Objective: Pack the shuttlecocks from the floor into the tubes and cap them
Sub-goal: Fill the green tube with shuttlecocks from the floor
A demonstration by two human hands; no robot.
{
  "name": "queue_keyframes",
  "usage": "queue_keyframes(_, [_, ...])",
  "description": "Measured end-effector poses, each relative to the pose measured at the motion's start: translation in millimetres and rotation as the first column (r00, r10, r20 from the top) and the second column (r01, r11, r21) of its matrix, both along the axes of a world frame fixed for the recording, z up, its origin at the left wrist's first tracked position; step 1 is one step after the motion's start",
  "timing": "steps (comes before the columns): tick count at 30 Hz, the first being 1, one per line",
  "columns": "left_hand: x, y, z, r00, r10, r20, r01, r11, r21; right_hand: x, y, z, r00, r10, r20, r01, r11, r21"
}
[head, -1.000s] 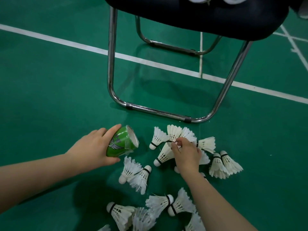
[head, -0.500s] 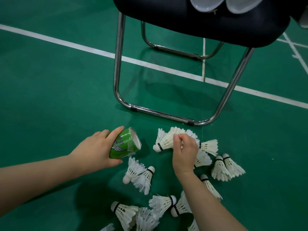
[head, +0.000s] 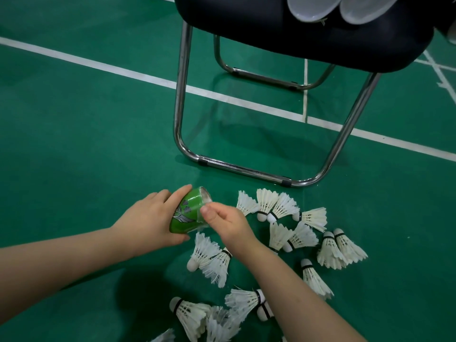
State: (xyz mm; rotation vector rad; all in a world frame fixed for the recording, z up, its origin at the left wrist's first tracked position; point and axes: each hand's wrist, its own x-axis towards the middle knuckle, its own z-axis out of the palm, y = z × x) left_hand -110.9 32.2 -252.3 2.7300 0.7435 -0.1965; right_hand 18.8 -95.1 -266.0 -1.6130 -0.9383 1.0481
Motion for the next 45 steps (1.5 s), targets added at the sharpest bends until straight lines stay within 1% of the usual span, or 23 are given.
queue_keyframes(2, [0,-2,3,0.999,-0.04,0.033,0.039,0.999,0.031,3,0,6,0.996,0.091,-0.008,-0.091,0.994,-0.065])
queue_keyframes(5, [4,-3,4,0.985,-0.141,0.1,0.132,0.987,0.096,8,-1,13,0.976,0.208,-0.057,-0.213,0.971,-0.111])
queue_keyframes(7, [8,-1,3,0.977,-0.173,0.122,0.156,0.978,0.137,11,-2,12,0.975,0.222,-0.016,-0.222,0.97,-0.103])
queue_keyframes(8, [11,-2,2,0.977,-0.174,0.123,0.157,0.978,0.138,11,-2,10,0.982,0.183,0.056,-0.178,0.981,-0.075])
queue_keyframes(10, [16,-6,4,0.979,-0.15,0.135,0.138,0.986,0.097,9,-3,8,0.983,0.033,0.183,-0.04,0.999,0.035])
queue_keyframes(12, [21,-10,6,0.99,-0.098,0.103,0.097,0.995,0.021,14,-4,7,0.97,-0.164,0.179,0.136,0.978,0.16])
queue_keyframes(14, [21,-9,5,0.996,-0.078,0.048,0.077,0.997,0.026,31,-6,2,0.912,-0.365,0.189,0.323,0.92,0.221])
queue_keyframes(16, [16,-5,3,0.997,-0.065,0.042,0.064,0.997,0.032,55,-11,-5,0.838,-0.465,0.286,0.424,0.884,0.197])
queue_keyframes(17, [13,-2,2,0.996,-0.063,0.058,0.061,0.997,0.044,69,-14,-12,0.819,-0.454,0.35,0.432,0.89,0.144])
queue_keyframes(18, [10,0,-1,0.995,-0.068,0.071,0.064,0.996,0.061,82,-16,-20,0.813,-0.402,0.421,0.42,0.906,0.055])
queue_keyframes(20, [6,3,-6,0.995,-0.08,0.062,0.075,0.994,0.084,106,-20,-36,0.787,-0.205,0.582,0.37,0.911,-0.18])
queue_keyframes(22, [4,5,-10,0.995,-0.089,0.042,0.084,0.992,0.096,123,-21,-47,0.703,0.02,0.711,0.342,0.867,-0.363])
queue_keyframes(23, [4,6,-12,0.995,-0.092,0.041,0.087,0.991,0.104,129,-21,-52,0.668,0.101,0.737,0.339,0.841,-0.422])
queue_keyframes(25, [4,7,-15,0.995,-0.096,0.04,0.091,0.989,0.12,134,-22,-61,0.645,0.184,0.742,0.343,0.798,-0.496])
queue_keyframes(27, [6,8,-17,0.994,-0.101,0.041,0.095,0.988,0.125,135,-24,-68,0.64,0.214,0.738,0.34,0.783,-0.521])
queue_keyframes(32, [7,9,-19,0.995,-0.097,0.03,0.094,0.99,0.11,137,-30,-72,0.589,0.231,0.775,0.351,0.79,-0.502])
queue_keyframes(35, [7,7,-14,0.998,-0.068,0.0,0.068,0.995,0.072,138,-34,-66,0.651,0.107,0.751,0.381,0.811,-0.445])
queue_keyframes(37, [8,5,-7,0.999,-0.034,-0.001,0.034,0.998,0.056,140,-35,-49,0.71,0.039,0.703,0.356,0.841,-0.406])
queue_keyframes(39, [8,4,1,0.999,-0.03,-0.013,0.031,0.997,0.067,144,-33,-19,0.748,0.109,0.655,0.261,0.859,-0.441])
queue_keyframes(40, [8,4,4,1.0,-0.027,-0.01,0.028,0.997,0.068,147,-32,-2,0.734,0.18,0.654,0.205,0.86,-0.467])
queue_keyframes(42, [7,4,11,1.0,-0.014,0.017,0.013,0.999,0.052,149,-29,34,0.662,0.288,0.692,0.127,0.867,-0.482])
queue_keyframes(43, [7,4,16,0.999,-0.008,0.032,0.007,0.999,0.044,148,-28,52,0.629,0.296,0.719,0.102,0.885,-0.454])
queue_keyframes(45, [9,5,26,0.999,-0.01,0.045,0.007,0.999,0.052,139,-30,84,0.591,0.243,0.769,0.063,0.937,-0.344])
